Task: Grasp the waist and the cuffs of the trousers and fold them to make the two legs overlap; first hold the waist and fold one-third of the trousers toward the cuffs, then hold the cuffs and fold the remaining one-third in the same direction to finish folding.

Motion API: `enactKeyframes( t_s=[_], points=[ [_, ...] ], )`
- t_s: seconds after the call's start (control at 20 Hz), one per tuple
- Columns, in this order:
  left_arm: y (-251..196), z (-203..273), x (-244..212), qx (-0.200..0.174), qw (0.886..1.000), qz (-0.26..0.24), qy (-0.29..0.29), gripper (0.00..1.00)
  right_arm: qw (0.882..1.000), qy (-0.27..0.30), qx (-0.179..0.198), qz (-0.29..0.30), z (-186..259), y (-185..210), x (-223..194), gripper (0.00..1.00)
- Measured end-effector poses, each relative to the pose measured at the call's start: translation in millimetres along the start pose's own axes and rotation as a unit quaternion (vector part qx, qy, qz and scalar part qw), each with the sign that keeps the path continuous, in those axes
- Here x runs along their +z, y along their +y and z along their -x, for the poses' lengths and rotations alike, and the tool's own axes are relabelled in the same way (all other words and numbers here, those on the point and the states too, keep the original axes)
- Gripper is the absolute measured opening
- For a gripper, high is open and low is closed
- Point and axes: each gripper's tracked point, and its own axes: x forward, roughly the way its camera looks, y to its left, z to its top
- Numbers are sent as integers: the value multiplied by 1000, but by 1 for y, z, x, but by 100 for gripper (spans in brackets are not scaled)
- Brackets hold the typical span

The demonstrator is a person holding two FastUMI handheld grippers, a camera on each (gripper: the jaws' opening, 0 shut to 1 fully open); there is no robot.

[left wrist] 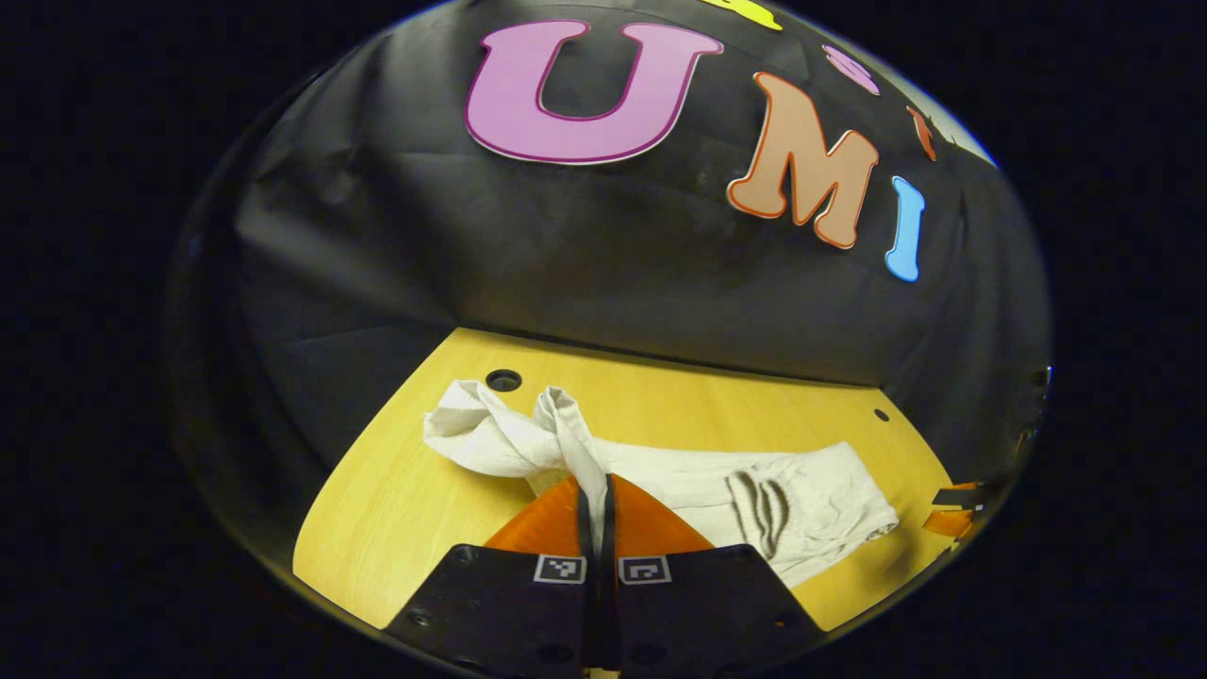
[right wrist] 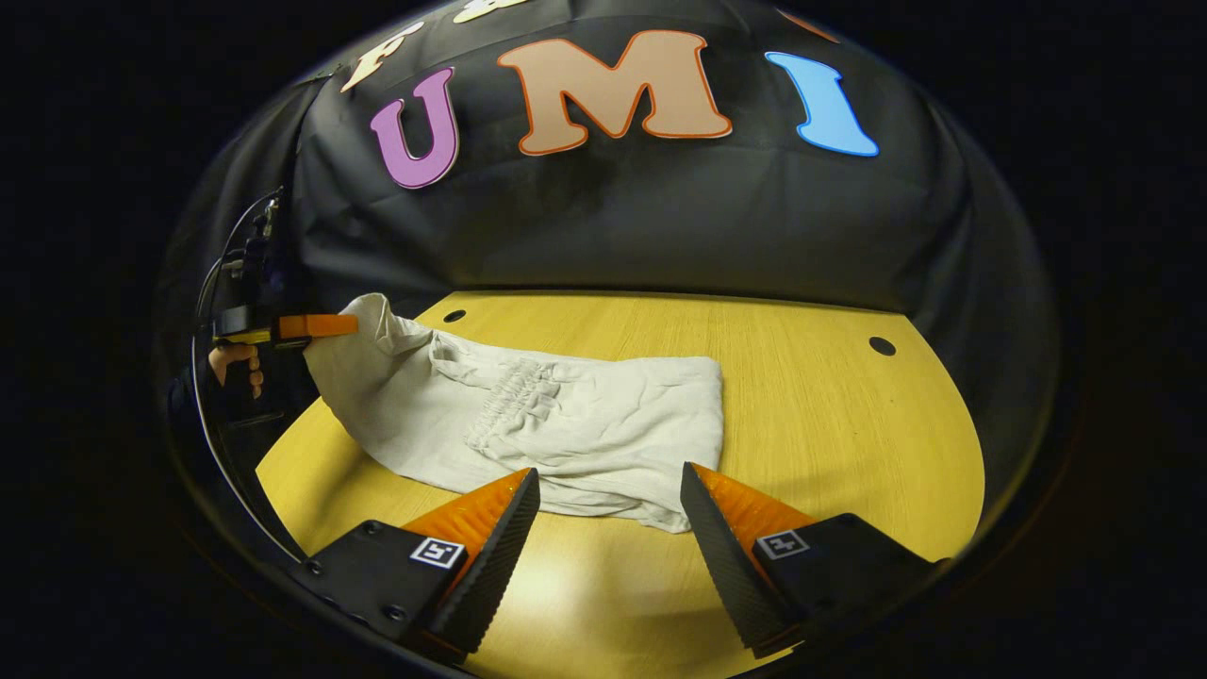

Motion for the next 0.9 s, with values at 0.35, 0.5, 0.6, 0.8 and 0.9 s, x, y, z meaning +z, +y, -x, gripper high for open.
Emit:
enactKeyframes(
  t_s=[0.35,0.5,0.6,0.8,0.9],
  points=[
    [-86,-14,17,-34,998,-45,-7,0,1000,-5,-9,-14,18,-43,-3,97],
    [-130,-21,21,-60,997,-52,-7,0,1000,-7,-13,-26,23,-59,-6,97],
    [-156,-27,20,-77,995,-62,-5,0,999,-7,-17,-34,29,-69,-10,96],
    [-209,-38,11,-111,991,-78,5,0,999,-9,-30,-33,44,-91,-19,97],
    [-230,-42,7,-125,989,-84,6,0,999,-10,-36,-34,51,-100,-20,97]
  ],
)
